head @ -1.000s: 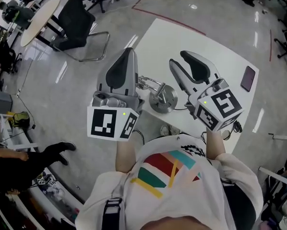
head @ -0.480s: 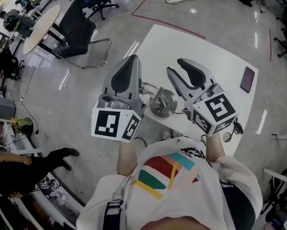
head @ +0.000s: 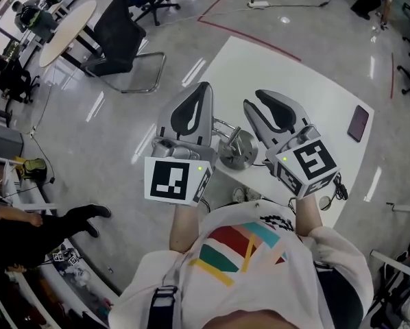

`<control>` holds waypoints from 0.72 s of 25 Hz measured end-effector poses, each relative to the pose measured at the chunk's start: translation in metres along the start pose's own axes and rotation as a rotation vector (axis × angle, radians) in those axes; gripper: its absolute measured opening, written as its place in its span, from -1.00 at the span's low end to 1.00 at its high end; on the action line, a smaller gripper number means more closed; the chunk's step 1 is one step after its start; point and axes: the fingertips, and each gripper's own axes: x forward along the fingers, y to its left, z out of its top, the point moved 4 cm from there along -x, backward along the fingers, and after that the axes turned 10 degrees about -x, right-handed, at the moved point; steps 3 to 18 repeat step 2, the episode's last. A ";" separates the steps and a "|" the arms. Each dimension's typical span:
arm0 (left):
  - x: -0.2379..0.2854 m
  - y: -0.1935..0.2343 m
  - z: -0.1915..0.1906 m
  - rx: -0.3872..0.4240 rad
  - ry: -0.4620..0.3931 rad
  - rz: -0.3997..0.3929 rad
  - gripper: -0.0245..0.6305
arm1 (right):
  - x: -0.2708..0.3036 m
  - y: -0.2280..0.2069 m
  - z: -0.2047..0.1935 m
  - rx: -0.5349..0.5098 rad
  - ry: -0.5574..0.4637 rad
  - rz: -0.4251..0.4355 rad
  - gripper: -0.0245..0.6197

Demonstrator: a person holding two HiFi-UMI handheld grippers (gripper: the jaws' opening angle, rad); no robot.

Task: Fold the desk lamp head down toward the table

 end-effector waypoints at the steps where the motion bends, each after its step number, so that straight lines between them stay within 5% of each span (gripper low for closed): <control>1: -0.001 0.003 0.000 0.007 0.002 0.005 -0.79 | 0.003 0.001 0.000 -0.005 0.004 0.000 -0.55; 18: -0.001 0.005 0.000 0.014 0.005 0.010 -0.79 | 0.005 0.003 0.000 -0.009 0.009 0.000 -0.55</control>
